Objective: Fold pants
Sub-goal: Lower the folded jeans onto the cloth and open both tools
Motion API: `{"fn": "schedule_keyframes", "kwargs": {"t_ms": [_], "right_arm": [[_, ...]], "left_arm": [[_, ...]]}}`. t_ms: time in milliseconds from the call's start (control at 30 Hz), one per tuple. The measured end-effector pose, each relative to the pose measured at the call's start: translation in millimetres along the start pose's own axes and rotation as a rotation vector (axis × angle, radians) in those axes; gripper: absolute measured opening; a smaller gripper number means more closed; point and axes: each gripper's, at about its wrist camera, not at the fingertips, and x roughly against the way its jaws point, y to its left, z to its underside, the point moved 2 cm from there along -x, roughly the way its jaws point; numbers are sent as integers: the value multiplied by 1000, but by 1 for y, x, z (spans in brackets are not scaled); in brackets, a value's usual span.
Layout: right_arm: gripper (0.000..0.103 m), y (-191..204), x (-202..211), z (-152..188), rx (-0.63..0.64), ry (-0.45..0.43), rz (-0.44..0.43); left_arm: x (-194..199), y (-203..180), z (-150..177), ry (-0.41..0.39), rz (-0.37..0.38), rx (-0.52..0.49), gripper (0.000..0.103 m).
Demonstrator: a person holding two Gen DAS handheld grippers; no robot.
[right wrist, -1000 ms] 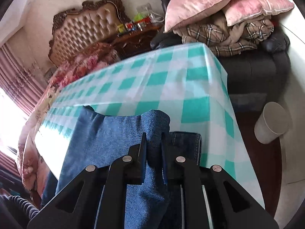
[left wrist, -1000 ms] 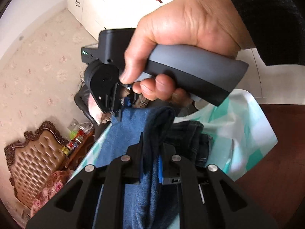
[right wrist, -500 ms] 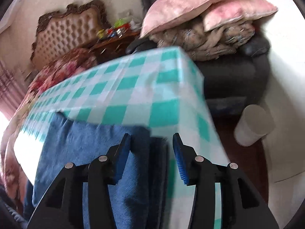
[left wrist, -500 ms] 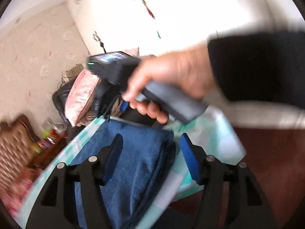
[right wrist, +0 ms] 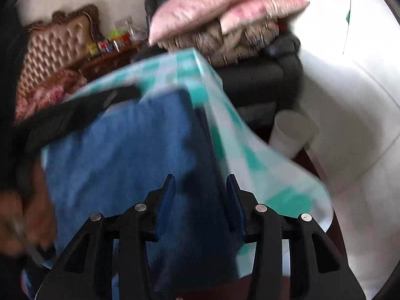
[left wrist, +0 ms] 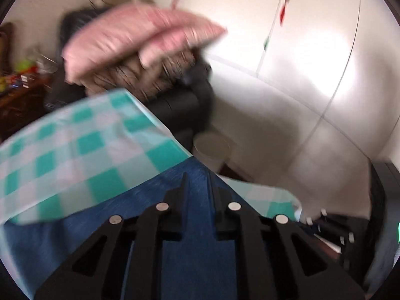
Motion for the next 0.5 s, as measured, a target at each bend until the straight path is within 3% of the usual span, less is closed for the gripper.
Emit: {"fn": "schedule_keyframes", "kwargs": {"t_ms": [100, 233, 500], "right_arm": [[42, -2, -5, 6, -17, 9, 5], [43, -1, -9, 7, -5, 15, 21], [45, 1, -8, 11, 0, 14, 32]], "left_arm": [[-53, 15, 6, 132, -7, 28, 13], [-66, 30, 2, 163, -3, 74, 12], [-17, 25, 2, 56, -11, 128, 13]]}}
